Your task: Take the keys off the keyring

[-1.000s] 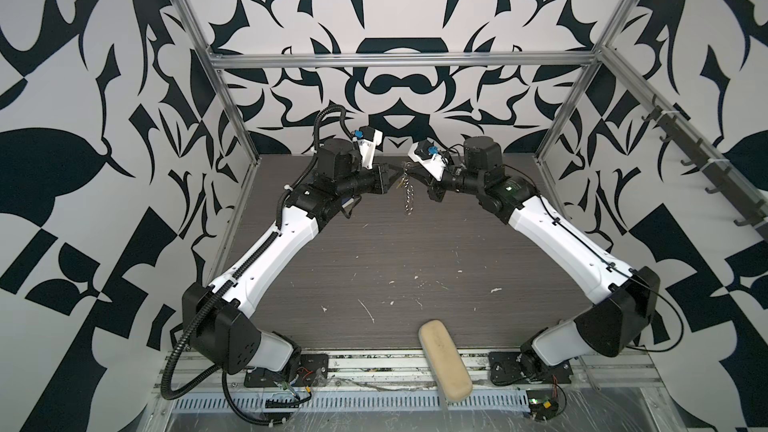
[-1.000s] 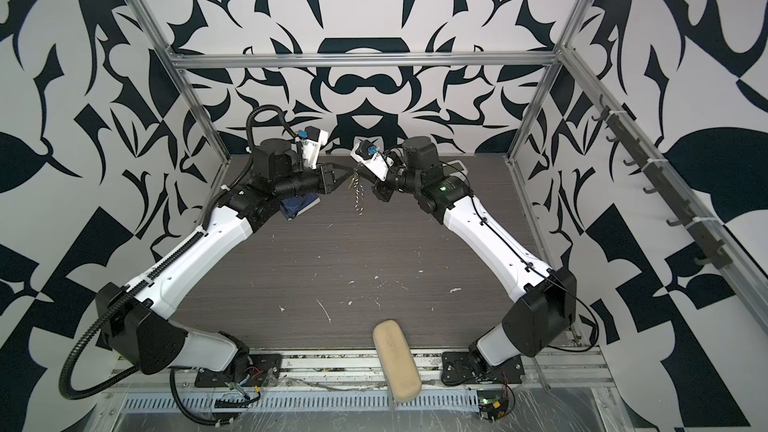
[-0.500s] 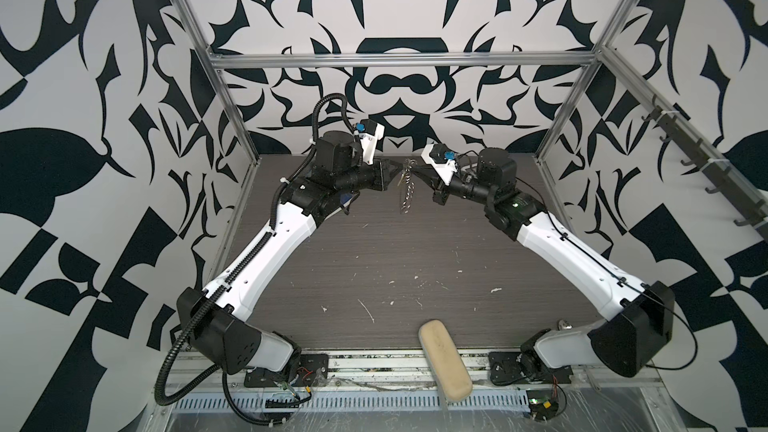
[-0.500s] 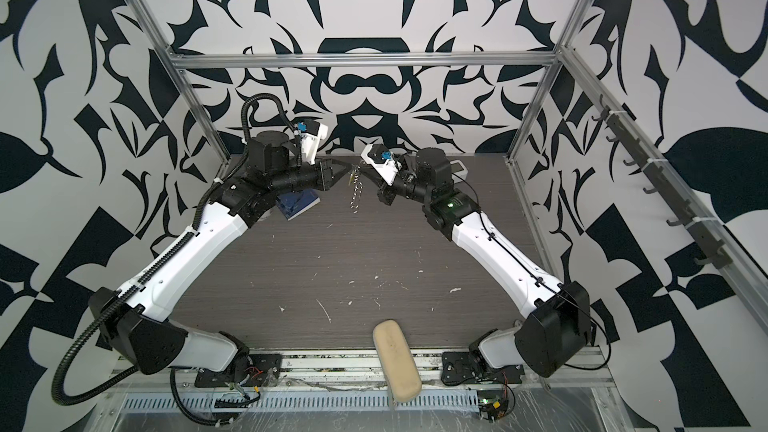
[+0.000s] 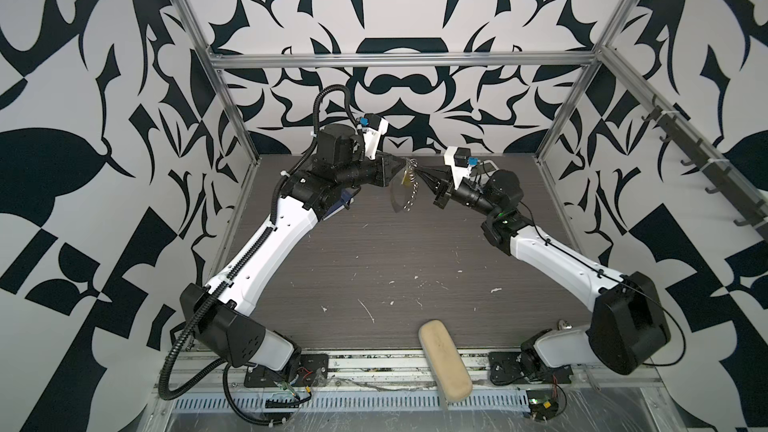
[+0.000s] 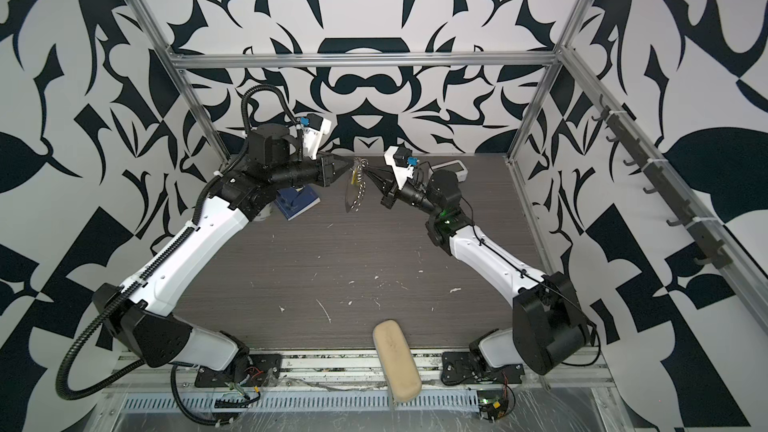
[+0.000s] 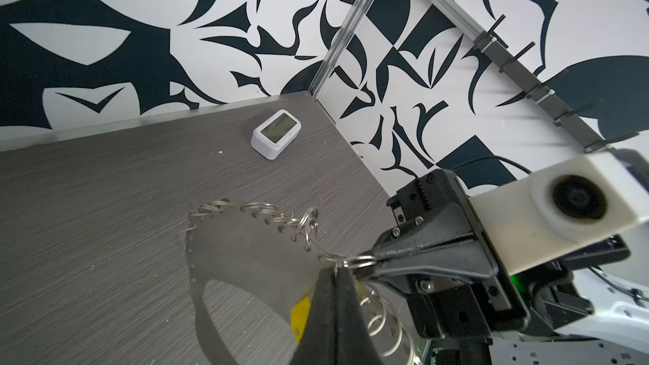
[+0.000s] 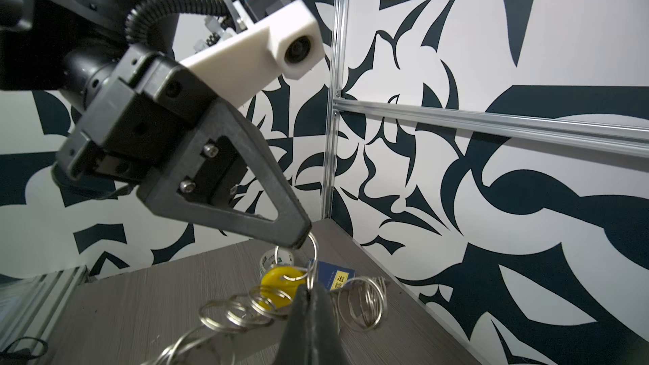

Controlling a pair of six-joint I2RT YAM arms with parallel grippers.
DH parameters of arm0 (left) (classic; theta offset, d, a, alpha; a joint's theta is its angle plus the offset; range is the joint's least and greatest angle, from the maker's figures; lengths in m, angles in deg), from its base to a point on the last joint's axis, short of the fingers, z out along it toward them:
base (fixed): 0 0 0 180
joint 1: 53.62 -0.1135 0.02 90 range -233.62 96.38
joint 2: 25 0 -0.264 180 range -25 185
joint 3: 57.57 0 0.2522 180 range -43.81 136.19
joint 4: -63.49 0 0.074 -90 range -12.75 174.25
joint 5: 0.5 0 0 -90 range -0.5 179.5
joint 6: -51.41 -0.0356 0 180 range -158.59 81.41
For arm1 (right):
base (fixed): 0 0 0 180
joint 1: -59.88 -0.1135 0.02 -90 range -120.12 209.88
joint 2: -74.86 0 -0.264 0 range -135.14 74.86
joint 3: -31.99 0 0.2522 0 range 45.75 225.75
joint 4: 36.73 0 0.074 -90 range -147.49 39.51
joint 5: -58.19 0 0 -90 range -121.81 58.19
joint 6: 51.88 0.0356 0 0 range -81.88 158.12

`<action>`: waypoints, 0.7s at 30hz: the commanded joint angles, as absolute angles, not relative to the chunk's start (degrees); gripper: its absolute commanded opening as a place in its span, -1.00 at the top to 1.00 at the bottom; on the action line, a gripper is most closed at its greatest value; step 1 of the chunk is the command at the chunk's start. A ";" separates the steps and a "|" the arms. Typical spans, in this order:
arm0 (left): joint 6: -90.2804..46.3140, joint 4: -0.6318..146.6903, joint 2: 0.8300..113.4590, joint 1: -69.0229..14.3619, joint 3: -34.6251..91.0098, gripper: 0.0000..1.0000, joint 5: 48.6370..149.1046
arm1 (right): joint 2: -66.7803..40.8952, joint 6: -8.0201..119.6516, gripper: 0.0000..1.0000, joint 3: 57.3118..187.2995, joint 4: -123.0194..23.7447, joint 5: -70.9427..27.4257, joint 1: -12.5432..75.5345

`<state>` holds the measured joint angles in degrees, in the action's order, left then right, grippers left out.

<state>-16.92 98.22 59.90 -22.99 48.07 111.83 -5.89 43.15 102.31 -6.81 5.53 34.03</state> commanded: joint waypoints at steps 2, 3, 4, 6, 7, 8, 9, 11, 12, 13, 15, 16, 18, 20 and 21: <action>-19.21 97.63 59.74 -24.58 50.95 1.00 110.42 | -4.41 44.70 1.00 103.65 -2.96 8.77 34.36; -20.17 97.21 59.60 -24.55 50.72 1.00 111.47 | -4.36 44.37 1.00 104.10 -4.32 9.04 34.27; -20.76 96.20 59.31 -24.53 50.02 1.00 112.20 | -4.45 43.92 1.00 104.46 -5.46 9.41 34.30; -21.94 95.06 58.96 -24.53 49.27 1.00 113.68 | -4.48 42.86 1.00 104.98 -7.28 9.65 34.36; -22.26 95.52 59.00 -24.53 49.55 1.00 113.80 | -4.51 42.34 0.93 105.44 -8.43 9.94 34.31; -22.78 96.17 59.17 -24.53 49.92 1.00 114.25 | -4.49 41.57 0.83 105.87 -9.39 10.13 34.36; -23.09 96.63 59.37 -24.48 50.28 1.00 114.69 | -4.50 41.31 0.76 106.40 -10.39 10.37 34.36; -23.33 97.13 59.64 -24.53 50.63 1.00 115.73 | -4.68 40.30 0.62 107.63 -12.34 11.03 34.37; -23.43 97.28 59.65 -24.53 50.59 1.00 115.92 | -4.68 40.00 0.58 108.04 -12.94 11.19 34.34; -23.60 97.46 59.64 -24.52 50.49 1.00 115.87 | -4.65 39.80 0.54 108.37 -13.53 11.44 34.34; -24.07 97.79 59.63 -24.53 50.11 1.00 115.85 | -4.53 39.23 0.51 108.72 -14.07 11.30 34.33; -24.17 97.99 59.39 -24.50 49.91 1.00 115.67 | -4.43 39.02 0.50 108.92 -14.60 11.35 34.31; -24.48 98.16 59.33 -24.53 49.86 1.00 115.86 | -4.31 38.52 0.50 109.51 -15.86 11.49 34.35; -24.44 98.34 59.22 -24.53 49.89 1.00 115.87 | -4.21 37.87 0.50 110.23 -17.71 11.60 34.31; -24.59 98.43 59.21 -24.54 49.84 1.00 116.19 | -4.33 37.68 0.50 110.48 -18.25 11.75 34.32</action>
